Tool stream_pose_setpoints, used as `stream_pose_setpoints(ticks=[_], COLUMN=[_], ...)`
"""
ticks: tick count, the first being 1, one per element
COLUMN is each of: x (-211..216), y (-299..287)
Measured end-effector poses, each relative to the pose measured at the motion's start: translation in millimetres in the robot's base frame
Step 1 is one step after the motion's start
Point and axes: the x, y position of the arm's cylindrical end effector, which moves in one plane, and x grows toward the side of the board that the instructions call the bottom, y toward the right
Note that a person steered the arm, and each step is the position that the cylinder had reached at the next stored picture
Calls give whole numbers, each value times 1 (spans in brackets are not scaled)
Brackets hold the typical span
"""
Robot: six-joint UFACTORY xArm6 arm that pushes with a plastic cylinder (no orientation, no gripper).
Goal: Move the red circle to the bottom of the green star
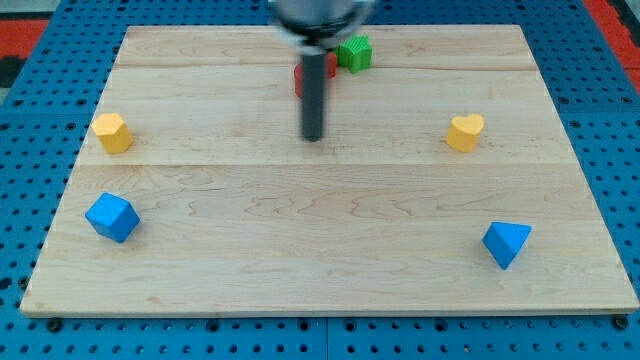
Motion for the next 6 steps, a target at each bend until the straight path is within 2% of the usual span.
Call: stream_pose_setpoints(ticks=[1, 2, 3, 4, 5, 6], x=[33, 33, 15, -9, -10, -10], y=[-111, -218, -243, -199, -104, -91])
